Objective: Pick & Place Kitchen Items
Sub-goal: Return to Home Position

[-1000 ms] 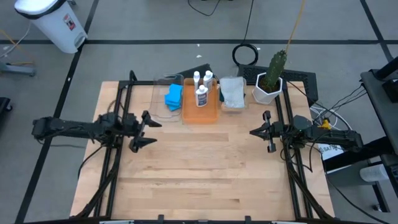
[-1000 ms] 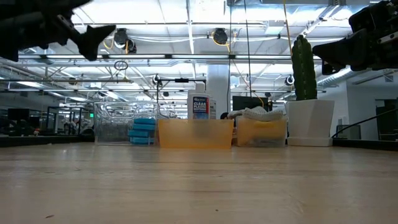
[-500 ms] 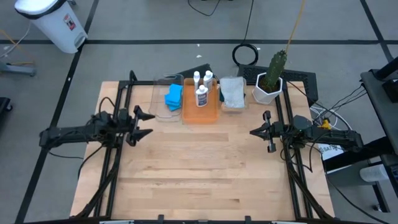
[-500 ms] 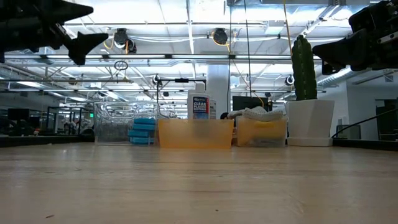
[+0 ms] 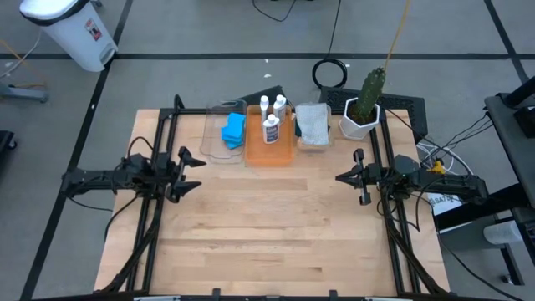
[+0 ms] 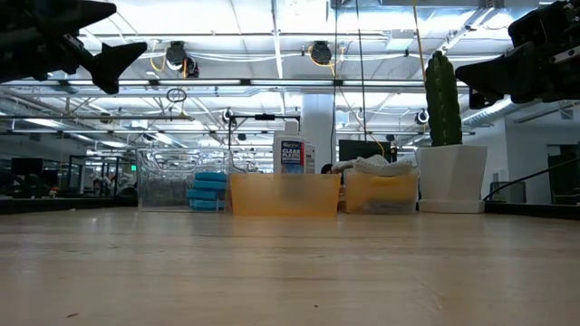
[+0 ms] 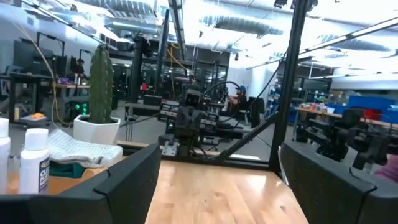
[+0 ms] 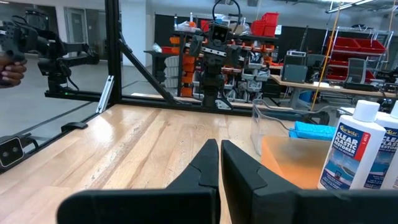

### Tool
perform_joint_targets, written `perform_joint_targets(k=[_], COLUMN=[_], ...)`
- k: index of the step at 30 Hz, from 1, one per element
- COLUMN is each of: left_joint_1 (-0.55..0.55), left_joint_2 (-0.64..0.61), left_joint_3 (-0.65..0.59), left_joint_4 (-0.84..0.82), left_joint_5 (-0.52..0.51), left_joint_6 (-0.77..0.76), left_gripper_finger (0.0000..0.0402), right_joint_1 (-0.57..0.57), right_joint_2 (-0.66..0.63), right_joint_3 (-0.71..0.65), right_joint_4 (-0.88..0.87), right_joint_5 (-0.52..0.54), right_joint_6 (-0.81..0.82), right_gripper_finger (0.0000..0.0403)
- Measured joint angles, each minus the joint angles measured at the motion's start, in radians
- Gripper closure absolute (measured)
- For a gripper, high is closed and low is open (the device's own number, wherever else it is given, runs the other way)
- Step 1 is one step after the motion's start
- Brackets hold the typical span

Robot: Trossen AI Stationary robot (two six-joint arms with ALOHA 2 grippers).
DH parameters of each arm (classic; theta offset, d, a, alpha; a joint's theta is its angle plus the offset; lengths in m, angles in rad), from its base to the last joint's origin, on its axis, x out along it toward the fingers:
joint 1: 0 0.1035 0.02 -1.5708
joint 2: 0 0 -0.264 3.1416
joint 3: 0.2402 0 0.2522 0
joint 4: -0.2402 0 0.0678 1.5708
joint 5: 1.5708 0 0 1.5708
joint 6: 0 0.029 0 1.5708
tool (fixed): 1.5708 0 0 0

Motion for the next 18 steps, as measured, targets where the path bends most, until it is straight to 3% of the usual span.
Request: perform_joint_targets(k=[9, 18], left_joint_1=[0.0, 0.0], left_joint_2=[-0.04, -0.039], left_joint_3=[0.0, 0.0], left_joint_4=[-0.145, -0.246], left_joint_5=[-0.069, -0.06], left_joint_6=[-0.005, 0.065], left_gripper_finger=[0.0064, 0.0064], right_joint_1=[0.0, 0.0], right_joint_2=[0.0, 0.0], right_joint_3=[0.0, 0.0], right_joint_4=[0.0, 0.0], right_joint_5=[0.0, 0.0], right_joint_6=[0.0, 0.0], right_gripper_finger=[0.0403, 0.0403])
